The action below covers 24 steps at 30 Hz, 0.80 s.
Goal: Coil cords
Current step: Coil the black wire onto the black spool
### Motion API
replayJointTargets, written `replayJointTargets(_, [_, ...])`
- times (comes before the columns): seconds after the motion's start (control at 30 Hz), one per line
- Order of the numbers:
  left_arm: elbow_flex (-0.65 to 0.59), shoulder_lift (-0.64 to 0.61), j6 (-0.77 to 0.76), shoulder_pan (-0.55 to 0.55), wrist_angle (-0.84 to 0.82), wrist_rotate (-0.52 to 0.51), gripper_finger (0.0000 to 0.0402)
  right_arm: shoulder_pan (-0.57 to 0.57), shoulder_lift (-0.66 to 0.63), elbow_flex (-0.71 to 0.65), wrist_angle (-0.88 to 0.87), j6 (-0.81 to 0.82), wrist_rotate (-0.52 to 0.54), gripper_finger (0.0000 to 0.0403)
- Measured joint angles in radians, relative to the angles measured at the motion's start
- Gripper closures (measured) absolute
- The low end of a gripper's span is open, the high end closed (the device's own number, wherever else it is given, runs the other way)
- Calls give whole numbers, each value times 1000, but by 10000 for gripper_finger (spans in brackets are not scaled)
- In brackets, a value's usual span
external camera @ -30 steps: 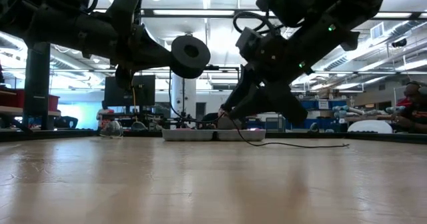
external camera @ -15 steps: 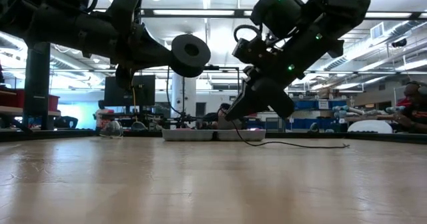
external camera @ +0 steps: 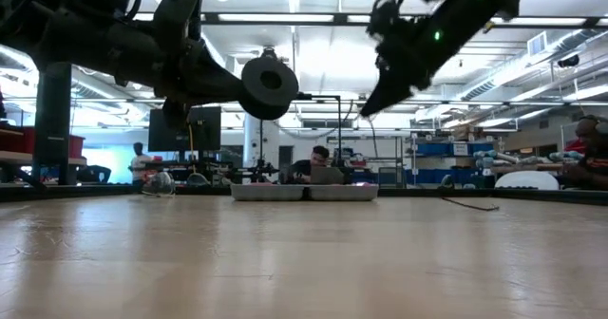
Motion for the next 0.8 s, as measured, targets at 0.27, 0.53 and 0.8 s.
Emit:
replayJointTargets(0.27, [3, 0, -2, 0, -45, 36, 401, -67, -20, 187, -199, -42, 1, 402])
replayJointTargets(0.53, [78, 0, -43, 0, -289, 1, 401, -97, 102, 415, -218, -137, -20, 403])
replayJointTargets(0.8, [108, 0, -115, 43, -413, -91, 401, -45, 285, 641, -239, -129, -88, 403])
